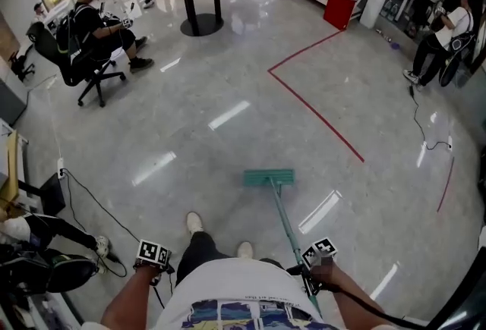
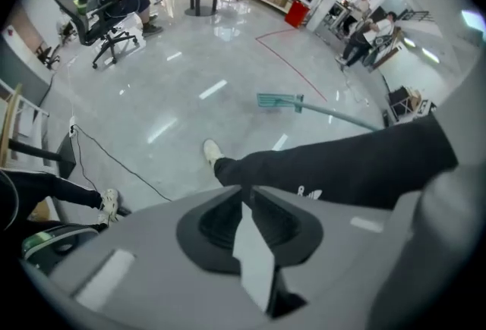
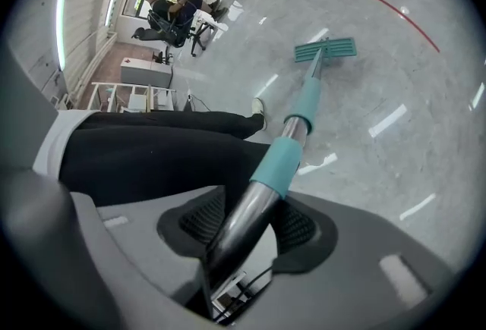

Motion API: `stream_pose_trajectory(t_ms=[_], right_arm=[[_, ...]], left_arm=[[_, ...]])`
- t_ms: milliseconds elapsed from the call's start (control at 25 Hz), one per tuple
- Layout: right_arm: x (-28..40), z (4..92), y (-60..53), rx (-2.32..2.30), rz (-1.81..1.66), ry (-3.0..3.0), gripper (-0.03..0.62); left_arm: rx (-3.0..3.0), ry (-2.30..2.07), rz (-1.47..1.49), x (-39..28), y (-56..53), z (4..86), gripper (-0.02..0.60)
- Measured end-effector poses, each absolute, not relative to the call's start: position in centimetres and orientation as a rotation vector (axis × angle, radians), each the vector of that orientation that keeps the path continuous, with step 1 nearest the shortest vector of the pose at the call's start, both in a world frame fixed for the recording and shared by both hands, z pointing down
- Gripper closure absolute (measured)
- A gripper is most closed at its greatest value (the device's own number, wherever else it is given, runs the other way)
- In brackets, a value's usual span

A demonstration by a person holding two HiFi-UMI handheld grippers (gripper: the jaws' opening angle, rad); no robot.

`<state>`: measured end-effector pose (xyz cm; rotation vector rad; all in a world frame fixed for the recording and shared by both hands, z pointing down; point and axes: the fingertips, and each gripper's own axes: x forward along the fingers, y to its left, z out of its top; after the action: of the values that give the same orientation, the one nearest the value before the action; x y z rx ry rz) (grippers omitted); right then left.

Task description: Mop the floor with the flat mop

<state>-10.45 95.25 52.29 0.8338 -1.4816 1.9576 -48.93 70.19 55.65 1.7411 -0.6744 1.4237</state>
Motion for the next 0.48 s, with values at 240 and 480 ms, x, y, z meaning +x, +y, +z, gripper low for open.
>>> stream_pose_trajectory(t_ms=[240,480], right_arm=[[-9.8,53.0,91.5,0.853,1.920,-1.444,0.407],[-8.8,52.7,82.6,0.905,1.979,-1.463,0.404]], left_arm=[[1.797,-0.734,1.360,-48.4,67.0,54.1,0.578],[1.830,-0.721,1.253,-45.7,59.0,53.7,0.580]])
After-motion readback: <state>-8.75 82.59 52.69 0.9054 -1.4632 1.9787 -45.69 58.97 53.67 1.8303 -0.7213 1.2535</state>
